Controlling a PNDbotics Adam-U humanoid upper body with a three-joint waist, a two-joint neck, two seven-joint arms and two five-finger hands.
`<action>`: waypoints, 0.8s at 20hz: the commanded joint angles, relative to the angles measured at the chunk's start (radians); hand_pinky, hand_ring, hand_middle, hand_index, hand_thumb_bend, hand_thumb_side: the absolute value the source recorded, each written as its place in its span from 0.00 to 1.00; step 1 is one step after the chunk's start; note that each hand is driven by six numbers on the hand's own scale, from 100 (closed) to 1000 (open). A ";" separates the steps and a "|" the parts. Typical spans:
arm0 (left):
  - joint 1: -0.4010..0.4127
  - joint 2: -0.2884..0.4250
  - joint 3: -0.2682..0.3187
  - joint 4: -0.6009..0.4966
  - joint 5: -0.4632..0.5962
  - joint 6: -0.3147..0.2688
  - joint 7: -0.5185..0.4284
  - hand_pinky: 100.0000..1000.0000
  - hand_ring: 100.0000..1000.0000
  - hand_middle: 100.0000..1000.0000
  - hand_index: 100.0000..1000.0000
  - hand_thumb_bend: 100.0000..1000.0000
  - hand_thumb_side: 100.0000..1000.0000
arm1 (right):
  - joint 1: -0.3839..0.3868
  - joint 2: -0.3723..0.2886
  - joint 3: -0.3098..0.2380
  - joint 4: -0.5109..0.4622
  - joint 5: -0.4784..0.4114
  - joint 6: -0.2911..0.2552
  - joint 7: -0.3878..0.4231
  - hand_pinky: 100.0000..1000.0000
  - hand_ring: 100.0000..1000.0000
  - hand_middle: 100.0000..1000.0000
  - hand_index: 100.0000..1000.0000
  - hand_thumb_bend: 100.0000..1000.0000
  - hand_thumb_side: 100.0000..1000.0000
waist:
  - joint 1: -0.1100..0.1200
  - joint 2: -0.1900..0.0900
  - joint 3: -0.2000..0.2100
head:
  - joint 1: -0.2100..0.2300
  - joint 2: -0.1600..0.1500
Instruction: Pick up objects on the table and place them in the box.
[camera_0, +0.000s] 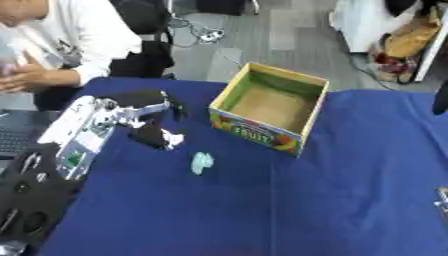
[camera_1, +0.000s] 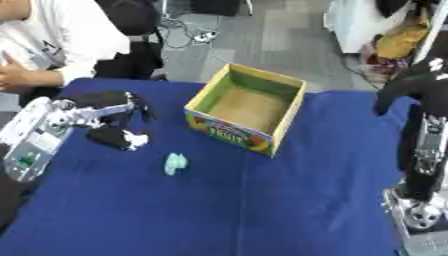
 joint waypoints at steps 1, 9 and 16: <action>-0.032 0.039 -0.004 0.012 -0.017 -0.009 -0.042 0.00 0.32 0.64 0.84 0.75 0.55 | -0.006 -0.011 -0.001 -0.013 -0.003 -0.001 0.003 0.09 0.19 0.29 0.39 0.00 0.84 | 0.002 -0.012 -0.002 | 0.009 -0.001; -0.051 0.035 -0.013 0.051 -0.013 -0.019 -0.073 0.00 0.32 0.64 0.86 1.00 0.81 | -0.005 -0.011 -0.002 -0.013 -0.005 -0.001 0.004 0.09 0.19 0.29 0.39 0.00 0.85 | 0.002 -0.012 -0.003 | 0.010 0.000; -0.075 0.020 -0.042 0.088 -0.056 -0.028 -0.111 0.00 0.32 0.63 0.87 1.00 0.89 | -0.004 -0.008 0.000 -0.012 -0.008 -0.002 0.007 0.08 0.19 0.29 0.39 0.00 0.85 | 0.001 -0.014 -0.003 | 0.019 -0.007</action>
